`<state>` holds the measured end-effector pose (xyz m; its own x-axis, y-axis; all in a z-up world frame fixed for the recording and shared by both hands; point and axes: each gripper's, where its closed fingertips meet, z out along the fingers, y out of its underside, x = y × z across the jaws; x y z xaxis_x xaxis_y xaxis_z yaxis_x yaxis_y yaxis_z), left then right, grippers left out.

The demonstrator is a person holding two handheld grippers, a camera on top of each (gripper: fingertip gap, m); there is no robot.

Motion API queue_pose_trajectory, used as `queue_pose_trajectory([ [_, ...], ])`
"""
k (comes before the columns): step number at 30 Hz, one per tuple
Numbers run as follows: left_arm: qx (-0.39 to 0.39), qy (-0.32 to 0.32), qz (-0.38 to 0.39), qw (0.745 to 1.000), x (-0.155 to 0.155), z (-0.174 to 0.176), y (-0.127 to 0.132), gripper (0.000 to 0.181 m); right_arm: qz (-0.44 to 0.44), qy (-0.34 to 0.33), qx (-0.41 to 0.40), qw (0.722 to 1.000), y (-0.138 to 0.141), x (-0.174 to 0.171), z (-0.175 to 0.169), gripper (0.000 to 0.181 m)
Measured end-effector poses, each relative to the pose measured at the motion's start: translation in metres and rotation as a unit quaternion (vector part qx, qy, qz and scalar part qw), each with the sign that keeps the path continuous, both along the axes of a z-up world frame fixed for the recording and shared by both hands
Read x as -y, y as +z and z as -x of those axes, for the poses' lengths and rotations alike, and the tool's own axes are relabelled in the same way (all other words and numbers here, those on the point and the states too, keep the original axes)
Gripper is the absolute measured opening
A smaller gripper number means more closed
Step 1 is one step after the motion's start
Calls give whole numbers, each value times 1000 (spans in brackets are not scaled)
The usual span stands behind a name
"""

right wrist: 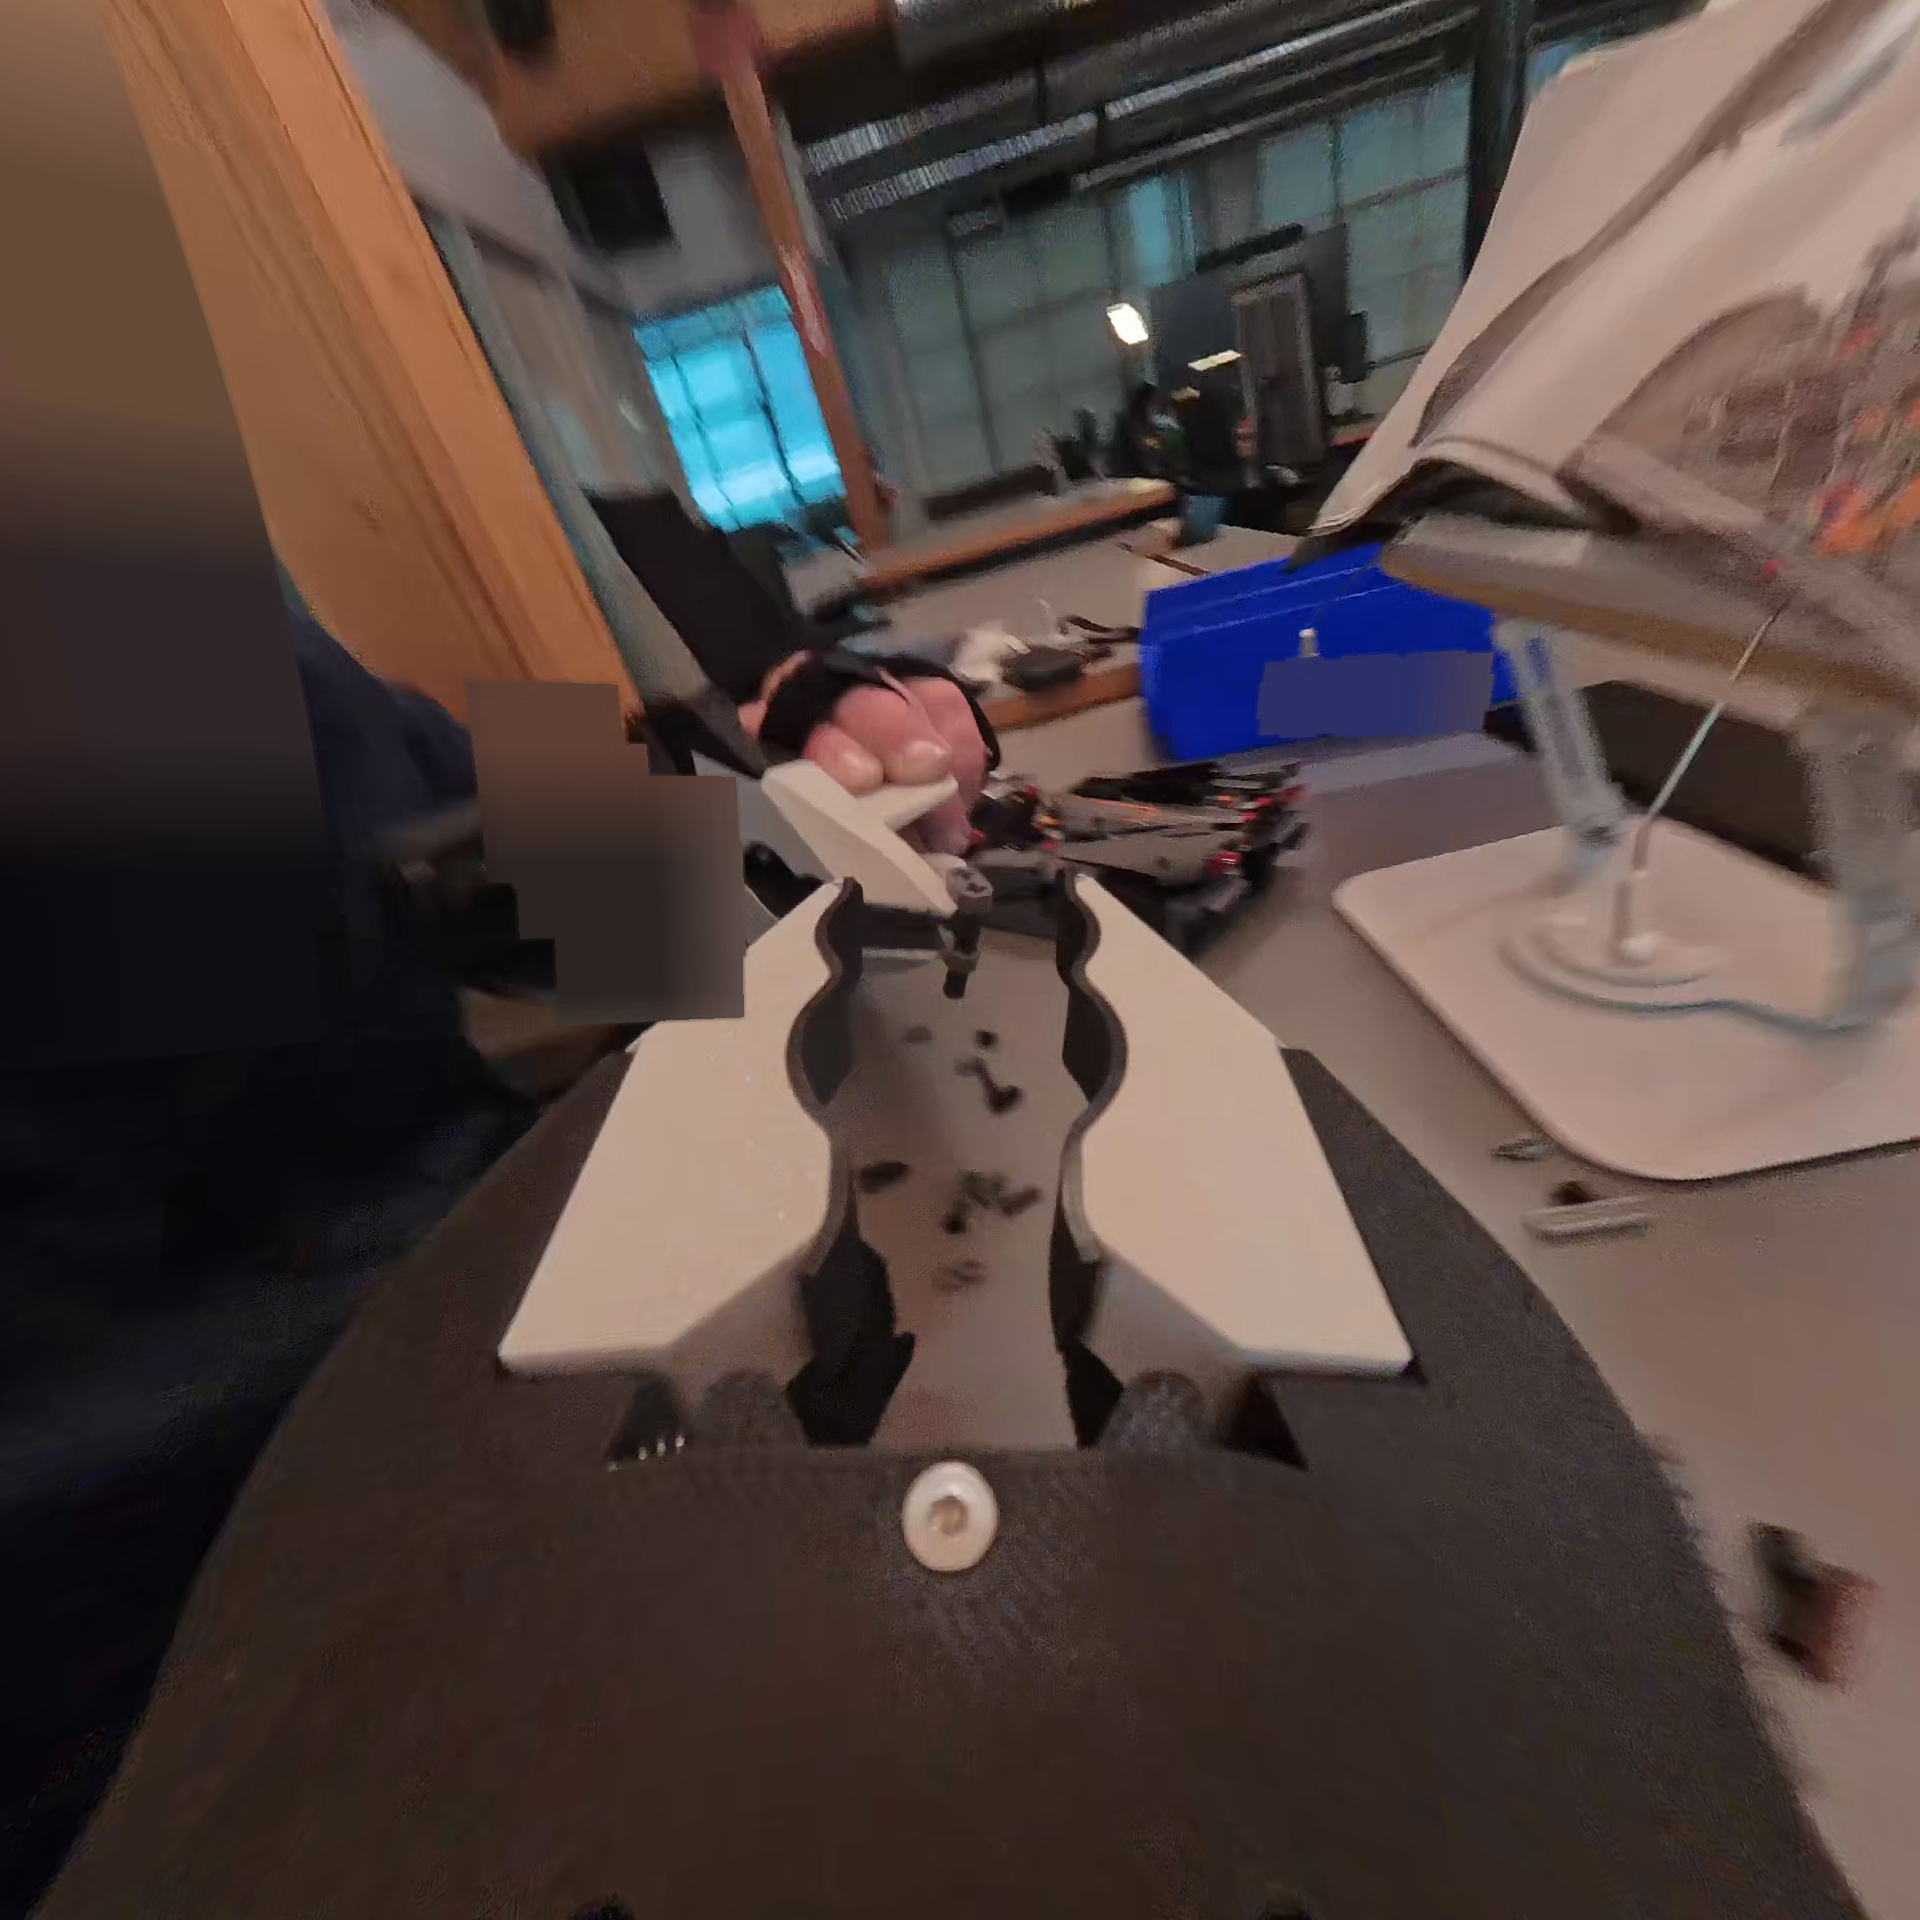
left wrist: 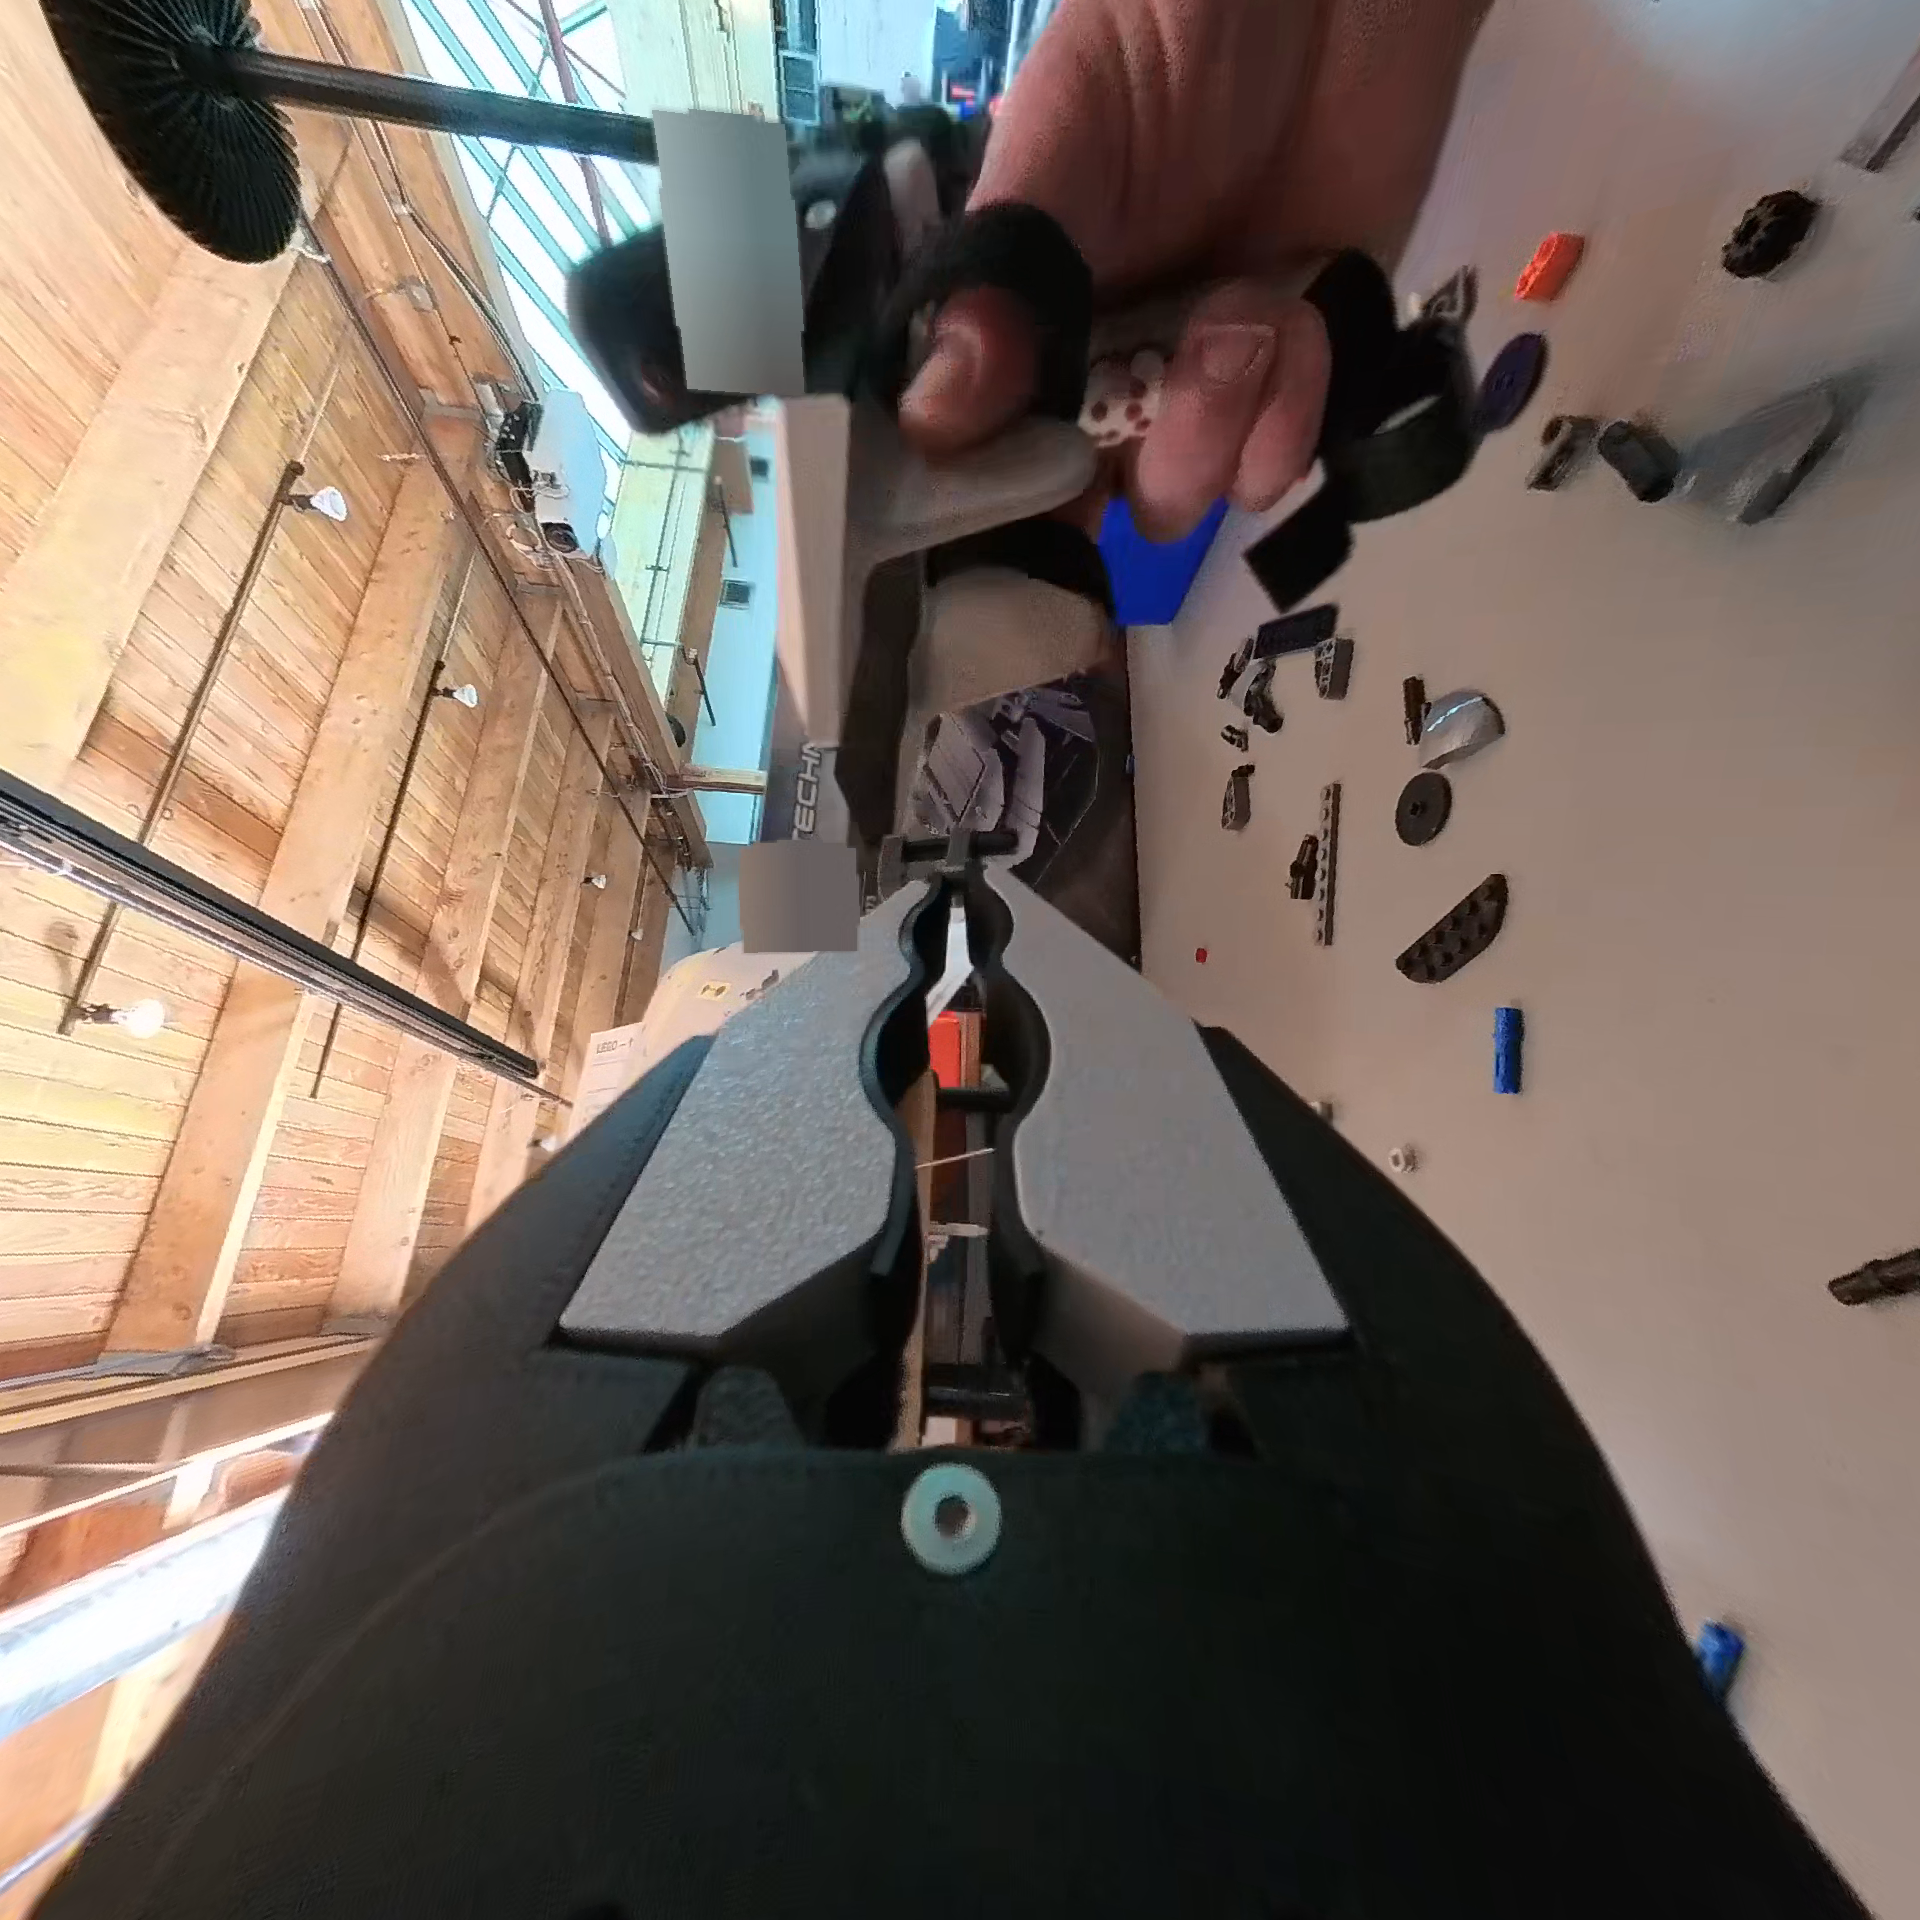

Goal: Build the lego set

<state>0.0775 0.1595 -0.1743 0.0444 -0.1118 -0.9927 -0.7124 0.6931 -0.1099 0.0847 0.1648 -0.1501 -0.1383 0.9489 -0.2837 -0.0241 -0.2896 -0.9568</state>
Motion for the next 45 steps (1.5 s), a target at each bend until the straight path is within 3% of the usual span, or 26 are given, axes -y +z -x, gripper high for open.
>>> queue_pose_trajectory([
  [2, 4, -5, 15, 1000, 0, 0, -1, 0, -111, -47, 48, 992, -3, 4, 1, 36],
  [7, 3, -15, 55, 998, -2, 1, -7, 0, -321, -145, 176, 919, -18, 0, 6, 40],
  [12, 0, -16, 67, 998, -1, 0, -9, 0, -402, -166, 249, 865, -37, -3, 12, 38],
  [22, -5, -14, 70, 997, -2, 0, -10, 0, -499, -205, 300, 787, -44, -7, 17, 36],
  [27, -12, -15, 67, 998, -1, -1, -12, 0, -512, -215, 308, 772, -44, -10, 16, 26],
  [39, -27, -13, 56, 998, 0, -3, -15, 0, -519, -207, 319, 765, -48, -10, 15, 25],
  [45, -33, -18, 65, 997, 2, -4, -18, 0, -541, -204, 335, 744, -51, -9, 13, 25],
])
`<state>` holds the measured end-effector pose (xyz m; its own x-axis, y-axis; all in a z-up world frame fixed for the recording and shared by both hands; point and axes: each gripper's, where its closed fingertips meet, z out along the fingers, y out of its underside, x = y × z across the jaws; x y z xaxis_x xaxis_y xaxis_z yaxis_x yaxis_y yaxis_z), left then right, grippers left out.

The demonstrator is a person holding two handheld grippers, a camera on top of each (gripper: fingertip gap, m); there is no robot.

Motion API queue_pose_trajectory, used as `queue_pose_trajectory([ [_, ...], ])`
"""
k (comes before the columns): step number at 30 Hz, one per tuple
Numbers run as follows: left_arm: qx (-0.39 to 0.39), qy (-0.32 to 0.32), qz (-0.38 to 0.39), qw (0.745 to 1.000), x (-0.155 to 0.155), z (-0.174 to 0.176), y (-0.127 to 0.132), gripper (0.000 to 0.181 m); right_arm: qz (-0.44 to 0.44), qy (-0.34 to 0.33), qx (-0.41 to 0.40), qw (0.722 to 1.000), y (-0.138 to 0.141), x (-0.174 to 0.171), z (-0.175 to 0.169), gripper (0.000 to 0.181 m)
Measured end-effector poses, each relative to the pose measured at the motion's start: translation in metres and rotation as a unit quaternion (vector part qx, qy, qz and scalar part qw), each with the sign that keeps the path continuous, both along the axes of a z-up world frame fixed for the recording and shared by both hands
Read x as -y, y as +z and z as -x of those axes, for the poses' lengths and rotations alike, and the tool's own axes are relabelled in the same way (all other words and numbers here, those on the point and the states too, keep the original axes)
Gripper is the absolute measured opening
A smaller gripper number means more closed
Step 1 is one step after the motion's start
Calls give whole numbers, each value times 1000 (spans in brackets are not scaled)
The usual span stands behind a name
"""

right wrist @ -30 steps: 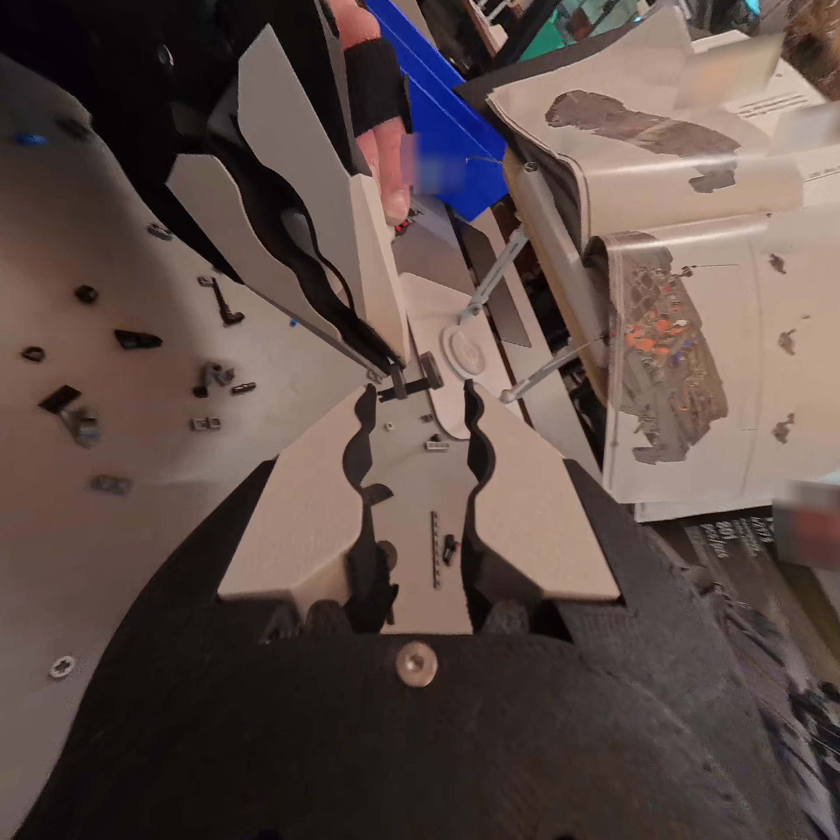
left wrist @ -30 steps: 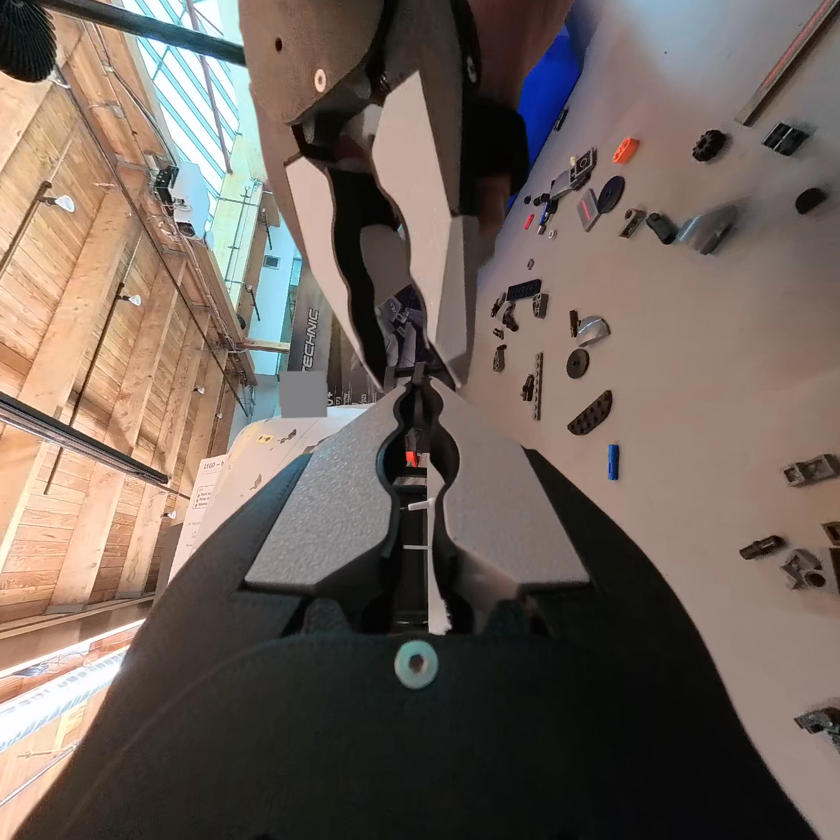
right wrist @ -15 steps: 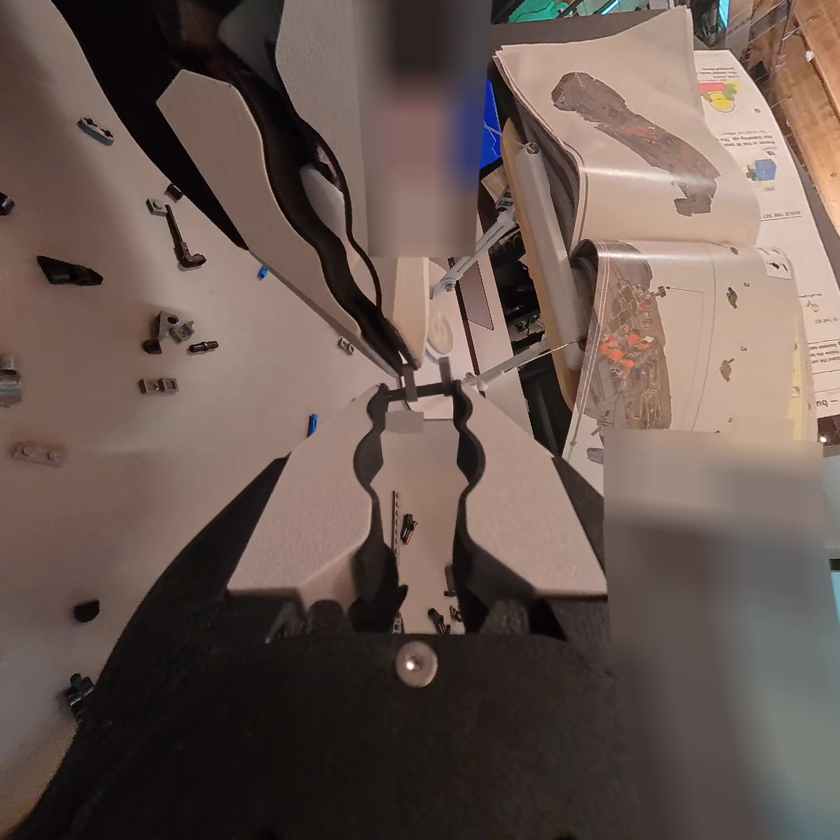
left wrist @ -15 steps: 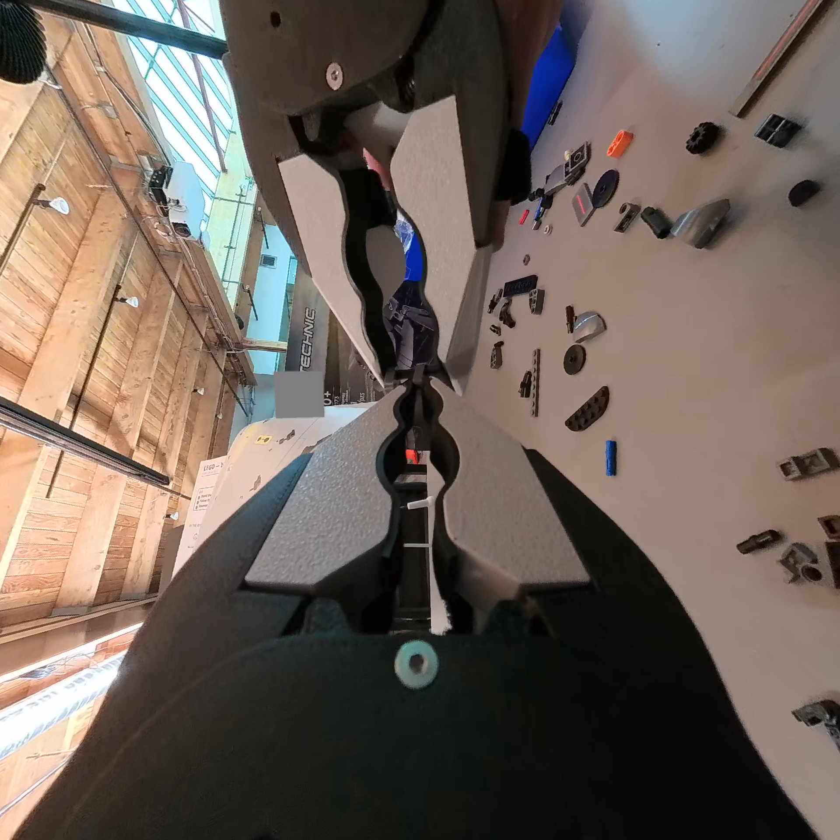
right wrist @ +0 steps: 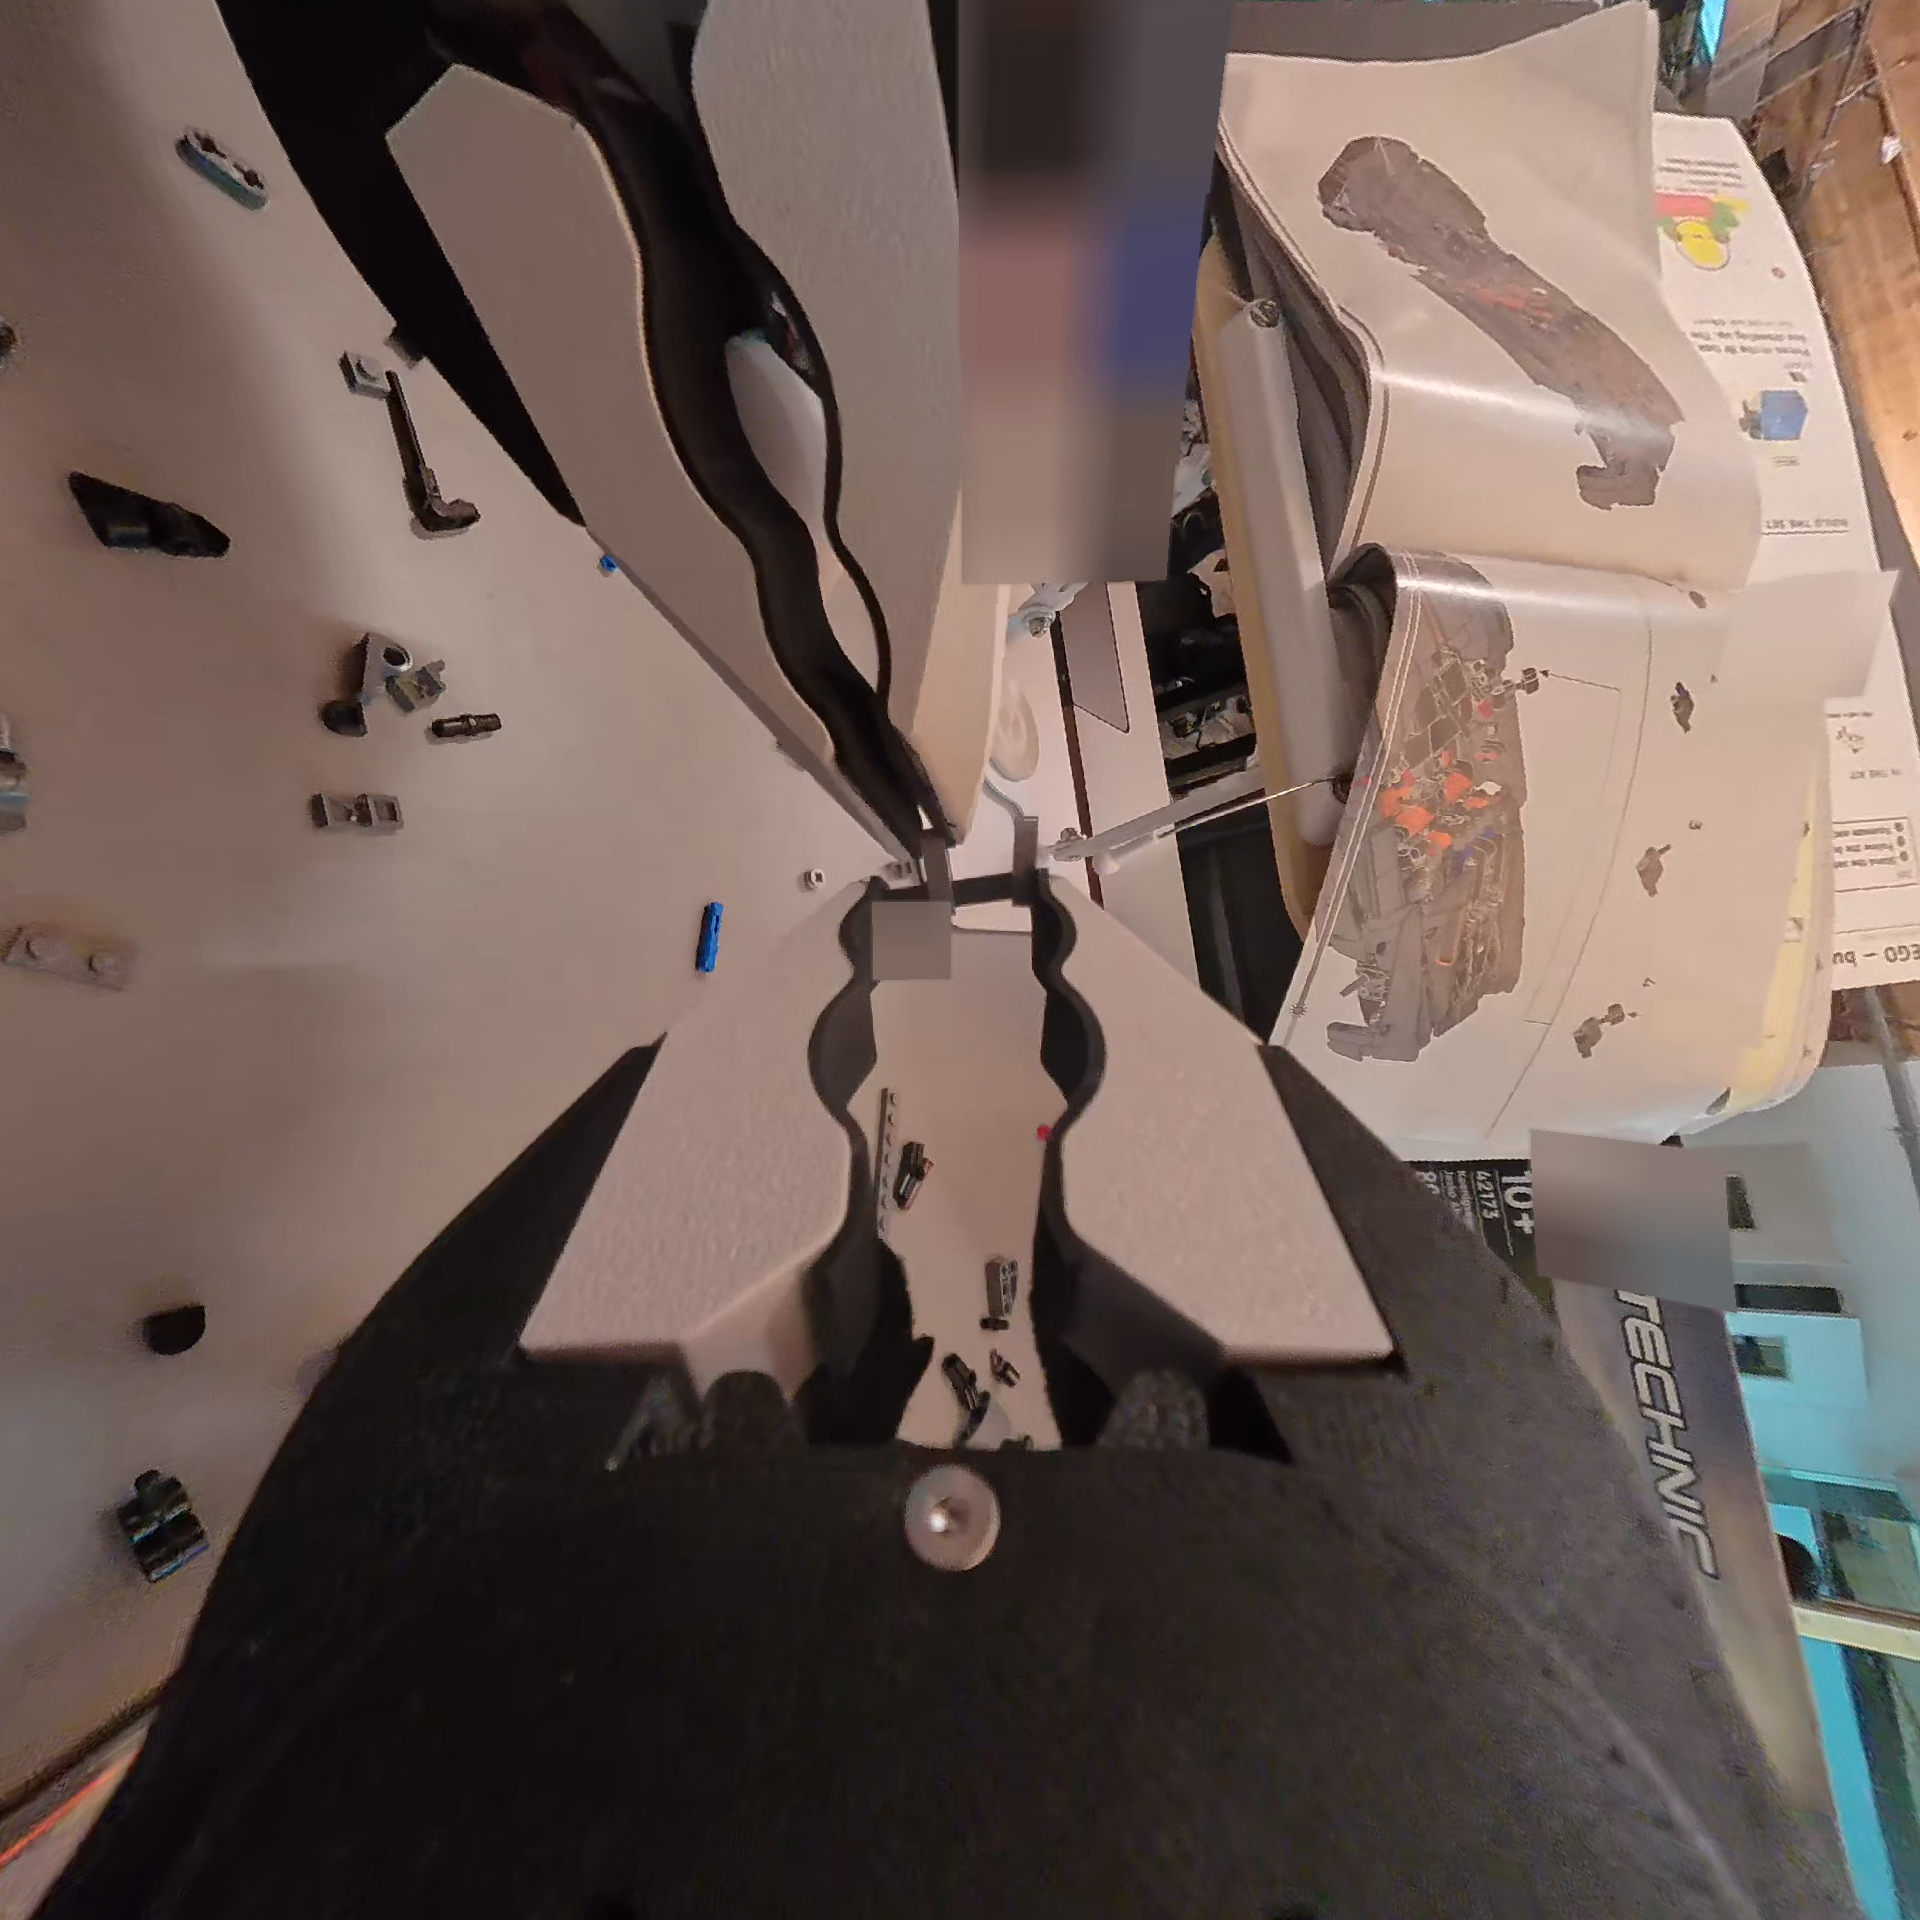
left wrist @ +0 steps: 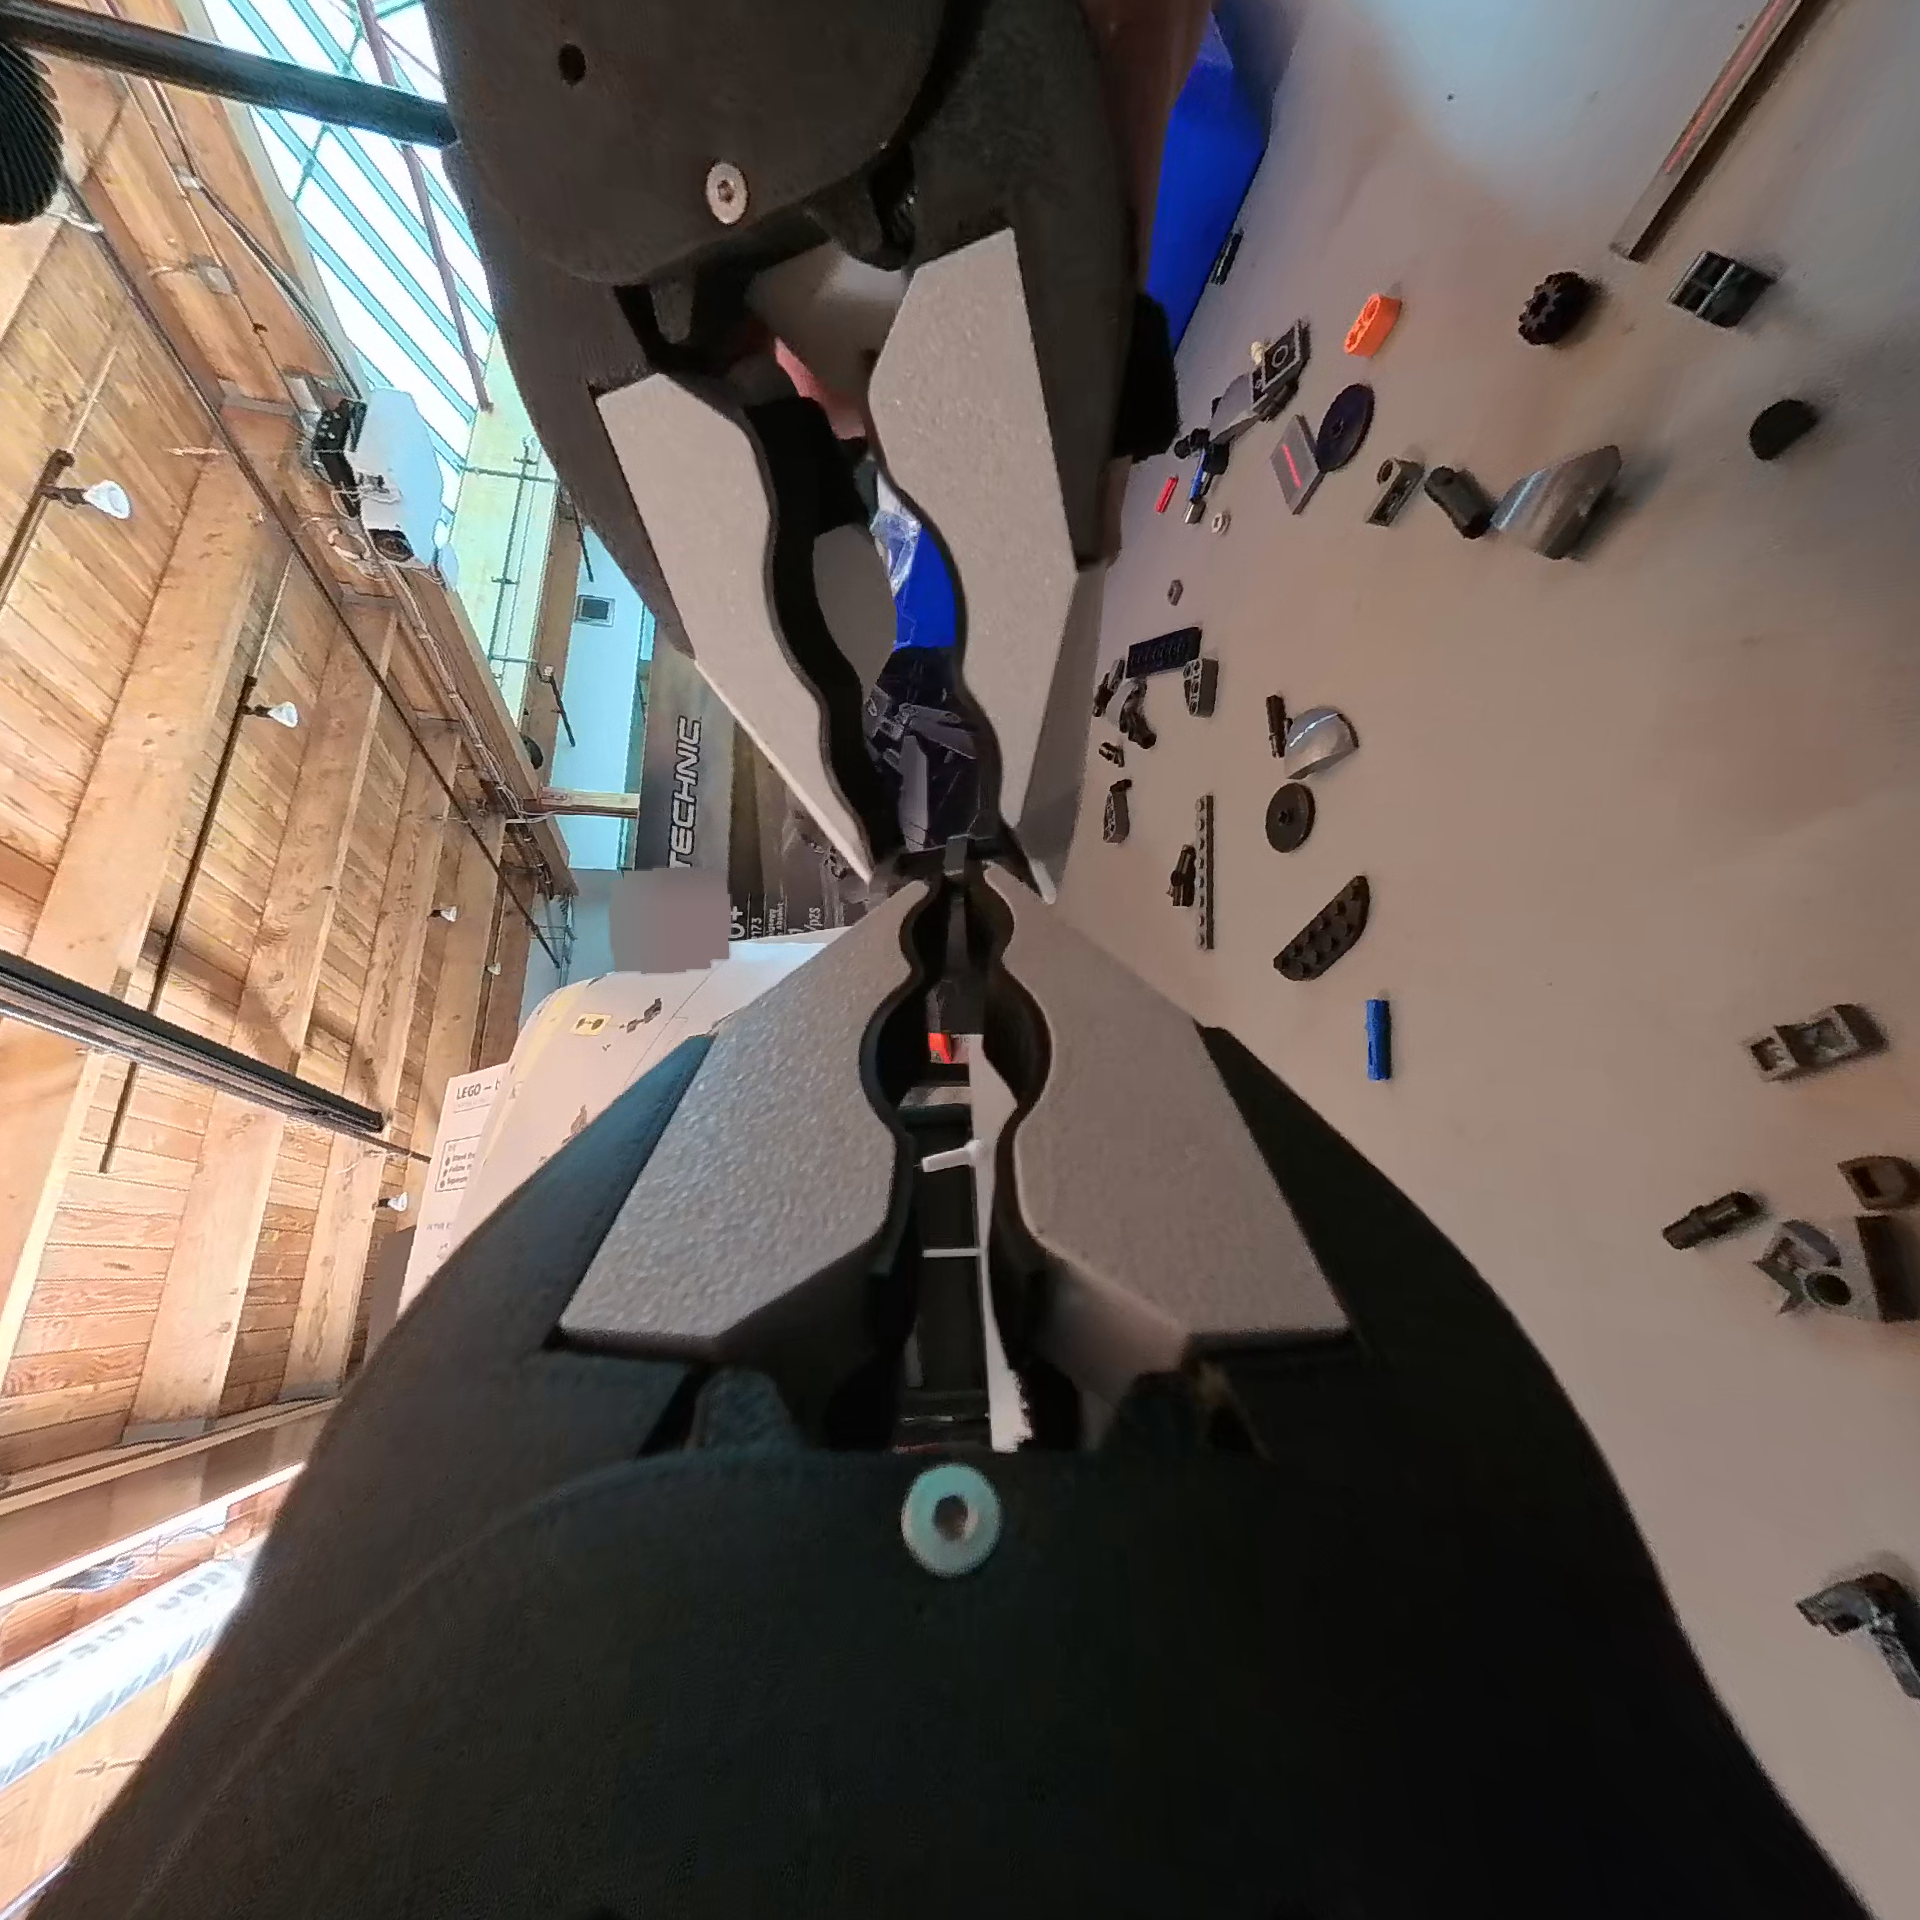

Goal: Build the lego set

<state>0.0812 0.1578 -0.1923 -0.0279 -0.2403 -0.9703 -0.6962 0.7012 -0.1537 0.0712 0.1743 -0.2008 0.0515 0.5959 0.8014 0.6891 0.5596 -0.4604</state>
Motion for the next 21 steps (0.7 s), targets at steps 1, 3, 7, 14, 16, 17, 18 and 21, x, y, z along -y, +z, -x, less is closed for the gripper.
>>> queue_pose_trajectory([
  [1, -1, -1, 4, 1000, 0, 0, -1, 0, -4, -1, 7, 1000, -1, 0, 0, 24],
  [3, -4, -4, 10, 1000, 0, -1, -3, 0, -11, -4, 20, 1000, -3, 0, -1, 24],
  [7, -11, -5, 16, 1000, 1, -2, -7, 0, -6, -6, 38, 999, -9, 0, -2, 24],
  [14, -14, -6, 31, 999, 0, -3, -13, 0, -13, -13, 57, 998, -14, 0, -4, 24],
  [16, -3, -6, 36, 999, -1, -3, -11, 0, -1, -13, 47, 999, -13, -1, -5, 24],
  [17, -2, -5, 38, 999, -2, -3, -11, 0, -1, -16, 48, 999, -13, -2, -5, 24],
  [18, -2, -5, 38, 999, -3, -3, -13, 0, 3, -18, 48, 999, -14, -3, -5, 24],
  [21, 17, -2, 29, 999, -5, -4, -11, 5, 20, -17, 38, 999, -15, -4, -5, 24],
])
